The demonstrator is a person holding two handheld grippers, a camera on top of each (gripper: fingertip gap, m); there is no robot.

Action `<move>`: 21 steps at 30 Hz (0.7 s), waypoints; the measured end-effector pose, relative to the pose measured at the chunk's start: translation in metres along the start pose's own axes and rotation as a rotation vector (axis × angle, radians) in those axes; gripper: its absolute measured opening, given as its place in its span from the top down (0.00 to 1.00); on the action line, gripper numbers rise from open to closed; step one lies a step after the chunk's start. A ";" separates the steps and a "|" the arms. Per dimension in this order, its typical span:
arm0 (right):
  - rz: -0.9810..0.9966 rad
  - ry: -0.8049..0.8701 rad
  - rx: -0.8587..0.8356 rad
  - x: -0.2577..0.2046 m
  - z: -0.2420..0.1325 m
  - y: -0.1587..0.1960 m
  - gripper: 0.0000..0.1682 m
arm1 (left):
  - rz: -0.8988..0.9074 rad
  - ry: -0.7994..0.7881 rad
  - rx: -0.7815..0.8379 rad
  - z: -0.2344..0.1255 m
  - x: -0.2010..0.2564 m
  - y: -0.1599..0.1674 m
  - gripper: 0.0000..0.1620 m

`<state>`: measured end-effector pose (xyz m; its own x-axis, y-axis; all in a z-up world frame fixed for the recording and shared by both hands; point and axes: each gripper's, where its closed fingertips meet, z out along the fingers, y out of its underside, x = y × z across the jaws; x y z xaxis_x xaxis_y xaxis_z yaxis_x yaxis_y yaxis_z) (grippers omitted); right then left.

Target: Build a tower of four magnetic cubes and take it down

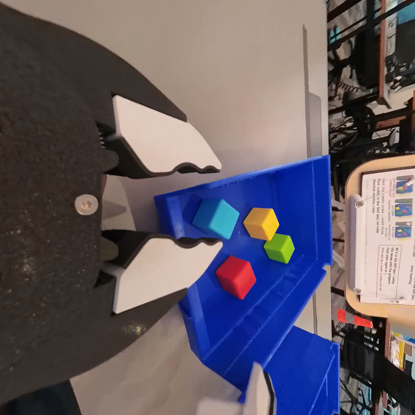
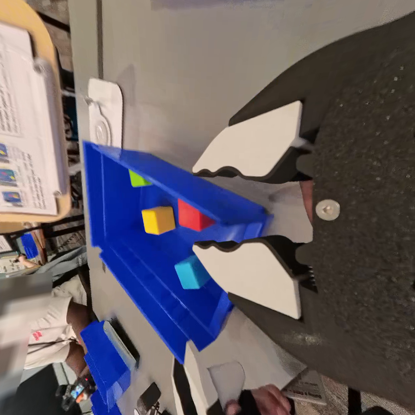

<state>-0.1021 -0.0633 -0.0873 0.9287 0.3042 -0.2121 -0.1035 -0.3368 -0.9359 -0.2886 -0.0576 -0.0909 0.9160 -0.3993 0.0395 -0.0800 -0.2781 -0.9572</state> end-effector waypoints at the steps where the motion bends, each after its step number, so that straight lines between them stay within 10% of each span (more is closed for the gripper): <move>1: -0.011 -0.009 -0.011 -0.012 0.006 0.007 0.67 | -0.016 0.014 -0.008 0.003 0.001 0.002 0.66; 6: -0.088 0.226 -0.030 -0.007 0.020 0.015 0.70 | -0.024 -0.022 -0.029 0.020 -0.004 0.008 0.74; 11: 0.024 0.397 0.059 0.012 0.022 0.014 0.98 | -0.071 -0.081 -0.057 0.028 -0.017 0.011 0.97; 21: 0.055 0.442 0.129 -0.043 0.051 0.003 0.98 | -0.029 -0.203 0.018 0.018 -0.081 -0.009 0.99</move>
<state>-0.1604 -0.0322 -0.0950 0.9804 -0.1298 -0.1483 -0.1743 -0.2201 -0.9598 -0.3553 -0.0072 -0.0902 0.9784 -0.2062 0.0101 -0.0471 -0.2707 -0.9615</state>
